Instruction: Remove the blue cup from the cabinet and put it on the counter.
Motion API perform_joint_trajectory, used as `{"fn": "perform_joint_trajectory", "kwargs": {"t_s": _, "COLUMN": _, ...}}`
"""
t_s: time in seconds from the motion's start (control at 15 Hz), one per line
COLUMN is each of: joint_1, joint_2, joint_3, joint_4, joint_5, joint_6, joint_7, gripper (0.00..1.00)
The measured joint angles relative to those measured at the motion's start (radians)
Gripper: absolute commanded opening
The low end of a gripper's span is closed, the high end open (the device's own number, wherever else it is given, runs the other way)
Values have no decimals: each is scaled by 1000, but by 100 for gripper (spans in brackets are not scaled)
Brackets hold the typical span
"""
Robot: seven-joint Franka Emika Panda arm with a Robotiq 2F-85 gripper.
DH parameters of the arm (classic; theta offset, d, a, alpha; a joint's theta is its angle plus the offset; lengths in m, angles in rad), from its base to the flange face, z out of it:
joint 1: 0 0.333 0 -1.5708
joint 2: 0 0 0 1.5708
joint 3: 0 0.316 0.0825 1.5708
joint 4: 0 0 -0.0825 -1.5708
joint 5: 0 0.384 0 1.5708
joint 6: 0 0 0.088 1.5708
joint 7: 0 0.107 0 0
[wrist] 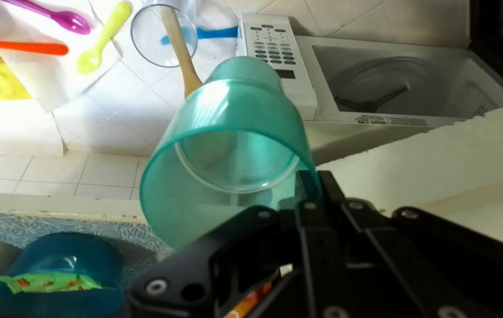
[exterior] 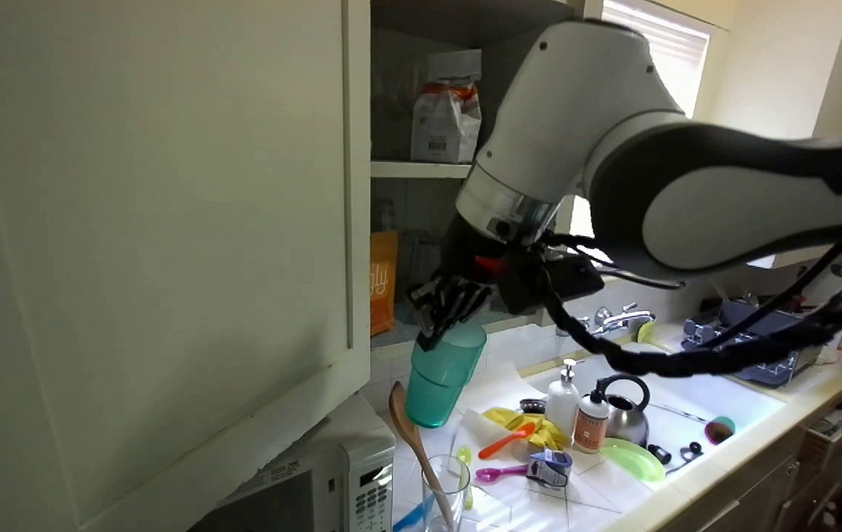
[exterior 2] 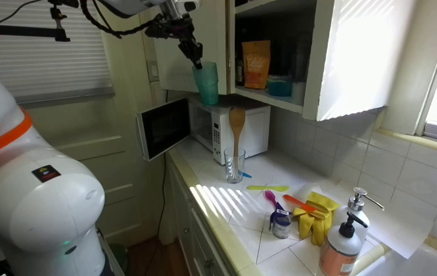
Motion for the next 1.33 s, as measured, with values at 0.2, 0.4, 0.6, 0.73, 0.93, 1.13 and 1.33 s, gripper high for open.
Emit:
{"fn": "perform_joint_trajectory", "kwargs": {"t_s": 0.2, "joint_1": -14, "joint_2": -69, "joint_3": -26, "joint_4": -169, "joint_5": 44, "joint_6": 109, "joint_7": -26, "gripper": 1}}
{"fn": "perform_joint_trajectory", "kwargs": {"t_s": 0.4, "joint_1": -34, "joint_2": -153, "joint_3": -56, "joint_4": -335, "joint_5": 95, "joint_6": 163, "joint_7": -44, "gripper": 5}}
{"fn": "perform_joint_trajectory", "kwargs": {"t_s": 0.6, "joint_1": -46, "joint_2": -230, "joint_3": -92, "joint_4": -450, "joint_5": 163, "joint_6": 163, "joint_7": -62, "gripper": 5}}
{"fn": "perform_joint_trajectory", "kwargs": {"t_s": 0.73, "joint_1": -46, "joint_2": -253, "joint_3": -96, "joint_4": -469, "joint_5": 172, "joint_6": 163, "joint_7": -64, "gripper": 5}}
{"fn": "perform_joint_trajectory", "kwargs": {"t_s": 0.93, "joint_1": -50, "joint_2": -260, "joint_3": -92, "joint_4": -472, "joint_5": 176, "joint_6": 163, "joint_7": -64, "gripper": 1}}
{"fn": "perform_joint_trajectory", "kwargs": {"t_s": 1.13, "joint_1": -86, "joint_2": -254, "joint_3": -72, "joint_4": -481, "joint_5": 176, "joint_6": 151, "joint_7": -64, "gripper": 1}}
{"fn": "perform_joint_trajectory", "kwargs": {"t_s": 1.33, "joint_1": -120, "joint_2": -252, "joint_3": -65, "joint_4": -519, "joint_5": 176, "joint_6": 128, "joint_7": -63, "gripper": 1}}
